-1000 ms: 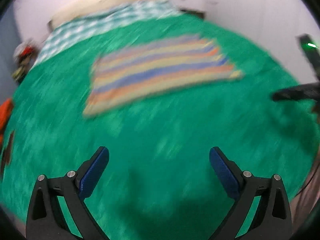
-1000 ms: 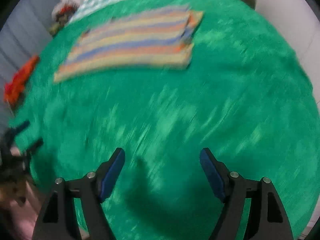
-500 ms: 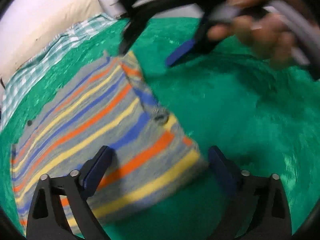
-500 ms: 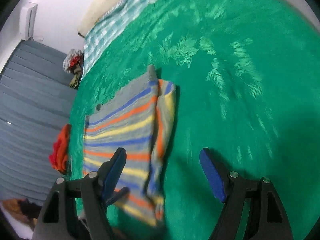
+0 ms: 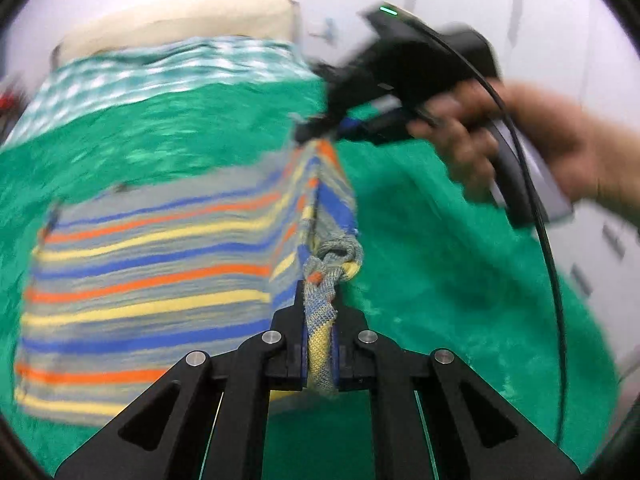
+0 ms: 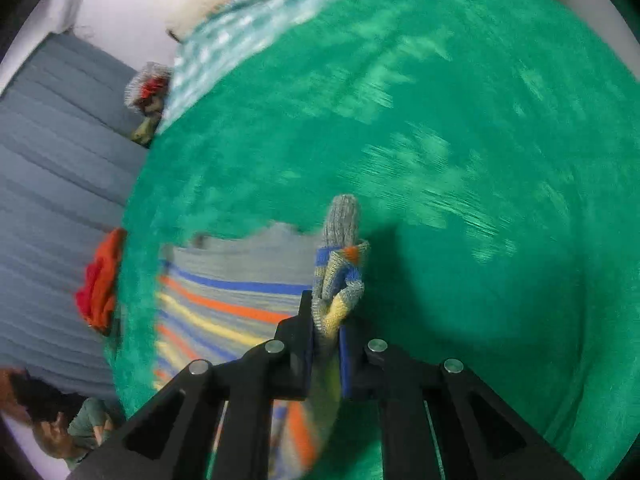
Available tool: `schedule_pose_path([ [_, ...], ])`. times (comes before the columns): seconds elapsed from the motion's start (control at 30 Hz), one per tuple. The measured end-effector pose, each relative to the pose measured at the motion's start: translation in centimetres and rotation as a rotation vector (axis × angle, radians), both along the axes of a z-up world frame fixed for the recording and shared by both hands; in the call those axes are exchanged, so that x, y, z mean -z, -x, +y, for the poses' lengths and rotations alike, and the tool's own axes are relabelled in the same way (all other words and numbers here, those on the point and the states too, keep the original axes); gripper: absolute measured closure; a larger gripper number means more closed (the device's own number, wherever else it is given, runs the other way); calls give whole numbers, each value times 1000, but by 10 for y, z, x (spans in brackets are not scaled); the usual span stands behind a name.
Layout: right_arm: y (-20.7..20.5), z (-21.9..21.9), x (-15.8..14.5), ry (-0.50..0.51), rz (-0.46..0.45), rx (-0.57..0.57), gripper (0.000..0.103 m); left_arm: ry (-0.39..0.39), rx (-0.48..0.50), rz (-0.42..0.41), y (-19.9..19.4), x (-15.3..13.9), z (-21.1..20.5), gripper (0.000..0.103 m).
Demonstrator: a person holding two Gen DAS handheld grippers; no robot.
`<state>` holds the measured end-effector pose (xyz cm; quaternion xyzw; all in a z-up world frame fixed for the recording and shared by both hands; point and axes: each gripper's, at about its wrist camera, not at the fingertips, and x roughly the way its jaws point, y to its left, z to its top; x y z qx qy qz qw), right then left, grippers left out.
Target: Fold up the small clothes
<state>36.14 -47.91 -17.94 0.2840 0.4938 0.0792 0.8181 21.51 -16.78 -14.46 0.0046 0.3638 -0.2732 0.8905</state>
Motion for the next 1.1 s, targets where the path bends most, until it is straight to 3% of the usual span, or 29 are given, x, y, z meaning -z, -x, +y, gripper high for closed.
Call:
schedule_pose_path([
  [0.1,-9,39,-28,-8,-51,-43,93,71,-104,41,0,-10,56,97],
  [0.17,-24,76,-40,-17,-77,-79,93,87,-176,71,-3,-8,92,97],
  [0.2,-40,115,-45,-27,-95,-123,93,87,-224,89,-6,-3,115,97],
  [0.23,-40,115,-45,-27,-95,-123,93,87,-255,108,-9,1,131,97],
  [0.5,-109,258,0,-21,-50,-236,93,84,-406,239,-27,45,200,96],
  [0.57,-120,275,15,-16,-31,-242,92,74,-423,276,-37,56,207,89],
  [0.6,-126,282,26,-32,-20,-244,85,57,-440,302,-41,62,213,79],
  [0.63,-129,286,32,-54,-20,-245,82,62,-446,311,-42,65,219,79],
  [0.67,-131,289,38,-76,-28,-238,61,82,-451,313,-39,63,227,78],
  [0.7,-131,288,41,-106,-44,-214,38,88,-460,310,-32,58,236,72],
  [0.73,-127,281,41,-166,-74,-178,35,65,-479,291,-25,51,244,62],
  [0.8,-115,262,35,-267,-136,-135,35,20,-492,228,-14,36,254,57],
  [0.87,-99,247,22,-222,-177,-108,35,0,-475,181,-11,26,258,57],
  [0.97,-58,226,-2,38,-209,-124,35,21,-381,122,-17,12,248,58],
  [1.03,-21,222,-12,208,-233,-184,43,59,-283,86,-24,6,230,85],
  [1.1,13,226,-14,264,-237,-247,63,79,-220,100,-40,14,215,95],
])
